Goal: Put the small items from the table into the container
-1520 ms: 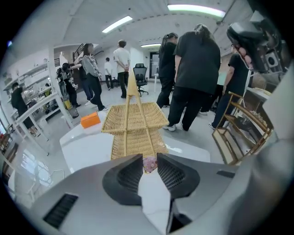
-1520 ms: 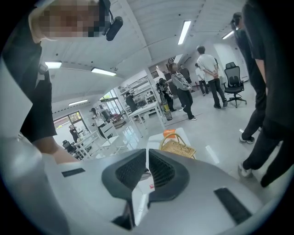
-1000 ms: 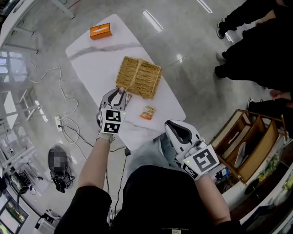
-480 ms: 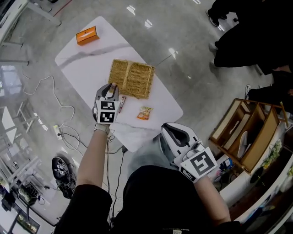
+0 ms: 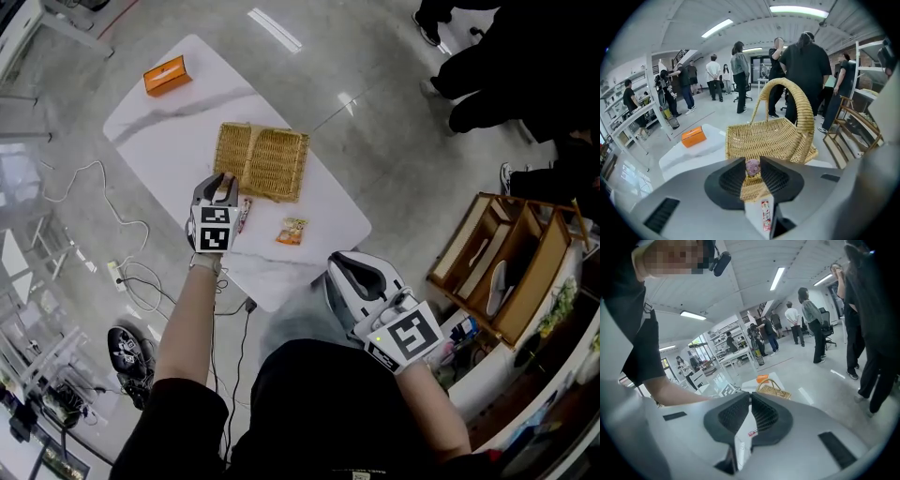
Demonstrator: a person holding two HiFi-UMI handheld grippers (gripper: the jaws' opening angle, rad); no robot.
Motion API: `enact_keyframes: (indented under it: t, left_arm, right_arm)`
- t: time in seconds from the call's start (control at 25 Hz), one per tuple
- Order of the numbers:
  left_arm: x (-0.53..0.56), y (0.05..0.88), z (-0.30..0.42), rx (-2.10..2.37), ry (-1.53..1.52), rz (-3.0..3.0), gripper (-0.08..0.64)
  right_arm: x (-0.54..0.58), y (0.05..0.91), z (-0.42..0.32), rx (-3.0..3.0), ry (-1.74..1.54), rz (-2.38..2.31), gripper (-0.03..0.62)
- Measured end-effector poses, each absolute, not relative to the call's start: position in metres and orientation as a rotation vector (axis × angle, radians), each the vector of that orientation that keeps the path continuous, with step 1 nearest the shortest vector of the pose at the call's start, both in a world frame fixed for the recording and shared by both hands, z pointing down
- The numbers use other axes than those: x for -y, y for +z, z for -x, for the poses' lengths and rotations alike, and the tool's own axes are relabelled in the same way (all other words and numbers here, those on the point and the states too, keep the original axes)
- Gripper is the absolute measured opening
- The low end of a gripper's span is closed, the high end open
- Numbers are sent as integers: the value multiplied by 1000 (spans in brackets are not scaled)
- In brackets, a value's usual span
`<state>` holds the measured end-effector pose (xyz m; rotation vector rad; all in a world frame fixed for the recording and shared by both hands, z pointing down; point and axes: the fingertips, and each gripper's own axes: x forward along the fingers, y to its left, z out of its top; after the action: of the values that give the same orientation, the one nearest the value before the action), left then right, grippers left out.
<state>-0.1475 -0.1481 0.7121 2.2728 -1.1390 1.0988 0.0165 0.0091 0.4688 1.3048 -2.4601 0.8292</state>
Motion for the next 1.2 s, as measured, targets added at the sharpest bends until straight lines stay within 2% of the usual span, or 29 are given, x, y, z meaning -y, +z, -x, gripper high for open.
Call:
enact_keyframes:
  t: [0.76, 1.2]
  left_arm:
    - [143, 717, 146, 1115, 1052, -2279, 103]
    - [131, 660, 150, 1177, 913, -2328, 103]
  right_arm:
    - [-14, 475, -17, 2451, 842, -1314, 11]
    - [-1, 456, -9, 2494, 756, -1271, 11]
